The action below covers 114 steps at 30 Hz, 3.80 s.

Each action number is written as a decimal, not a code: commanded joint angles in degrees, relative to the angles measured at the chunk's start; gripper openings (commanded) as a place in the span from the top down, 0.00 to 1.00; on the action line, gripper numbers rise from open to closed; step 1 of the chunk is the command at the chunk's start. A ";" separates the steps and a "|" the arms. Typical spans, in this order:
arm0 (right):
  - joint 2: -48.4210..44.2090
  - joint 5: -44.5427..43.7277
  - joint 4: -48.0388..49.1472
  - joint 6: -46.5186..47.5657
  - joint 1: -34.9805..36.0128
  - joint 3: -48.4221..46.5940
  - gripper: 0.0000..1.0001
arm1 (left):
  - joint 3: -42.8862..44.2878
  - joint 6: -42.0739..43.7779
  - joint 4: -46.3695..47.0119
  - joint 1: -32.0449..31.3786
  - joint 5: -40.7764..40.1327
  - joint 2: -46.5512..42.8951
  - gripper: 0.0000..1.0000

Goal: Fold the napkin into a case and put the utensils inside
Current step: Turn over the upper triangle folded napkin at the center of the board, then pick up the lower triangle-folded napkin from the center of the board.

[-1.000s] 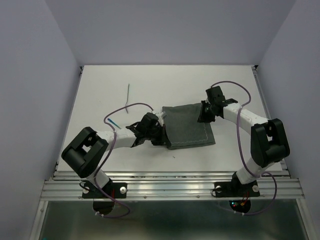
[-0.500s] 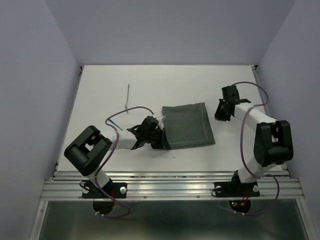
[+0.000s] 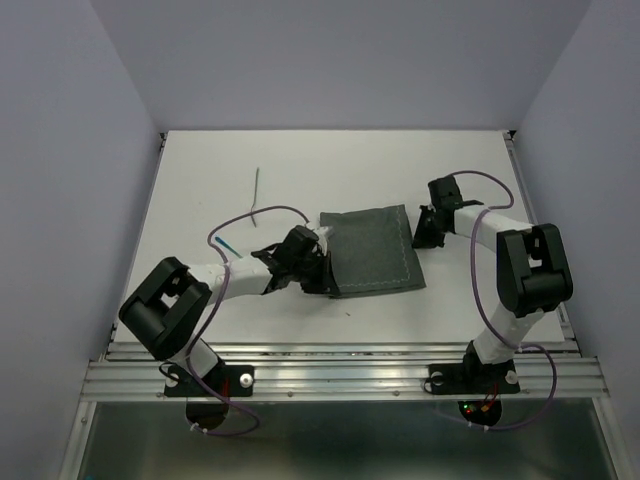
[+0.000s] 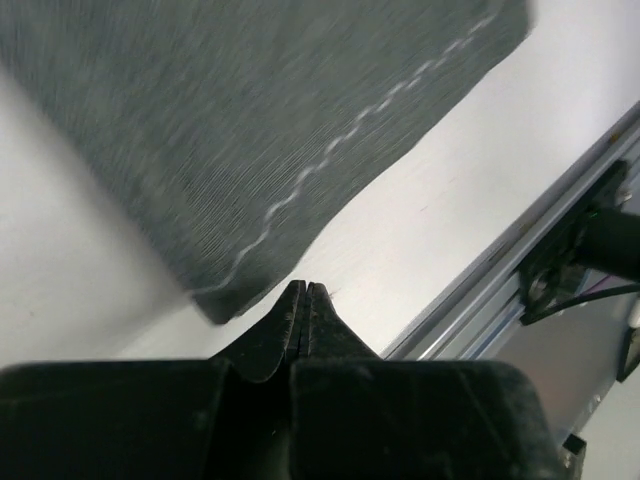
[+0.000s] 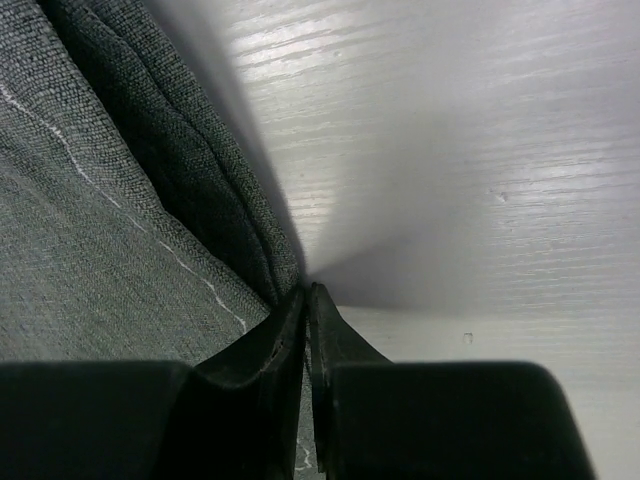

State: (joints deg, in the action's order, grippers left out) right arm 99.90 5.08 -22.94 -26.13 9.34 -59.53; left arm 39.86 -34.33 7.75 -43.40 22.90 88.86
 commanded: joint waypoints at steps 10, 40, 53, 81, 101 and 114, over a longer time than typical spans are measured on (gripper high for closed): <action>-0.33 -5.61 -0.52 -0.15 0.41 -12.53 0.91 | 26.65 9.45 -11.88 10.08 -7.60 3.06 1.00; 17.55 -1.57 -0.18 -1.03 0.41 -27.76 0.94 | 38.36 12.88 -14.07 16.33 -8.13 25.75 1.00; 9.17 -0.43 0.44 -1.29 2.87 -23.62 0.93 | 44.08 12.97 -17.06 16.24 -8.39 23.55 1.00; 9.62 -1.57 6.67 -8.84 8.40 -9.04 0.94 | 47.68 17.89 -23.92 17.82 -16.04 32.52 1.00; -4.62 -5.62 2.90 -6.83 5.60 -9.39 0.80 | 48.11 15.52 -26.73 10.10 -16.49 19.07 1.00; -4.10 8.71 7.38 -7.88 4.81 0.02 0.51 | 55.42 13.15 -21.29 2.53 -4.88 30.40 1.00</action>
State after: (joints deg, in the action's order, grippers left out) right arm 95.72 9.52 -18.79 -33.87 13.93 -60.53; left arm 93.25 -20.01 -16.36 -41.54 13.37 118.24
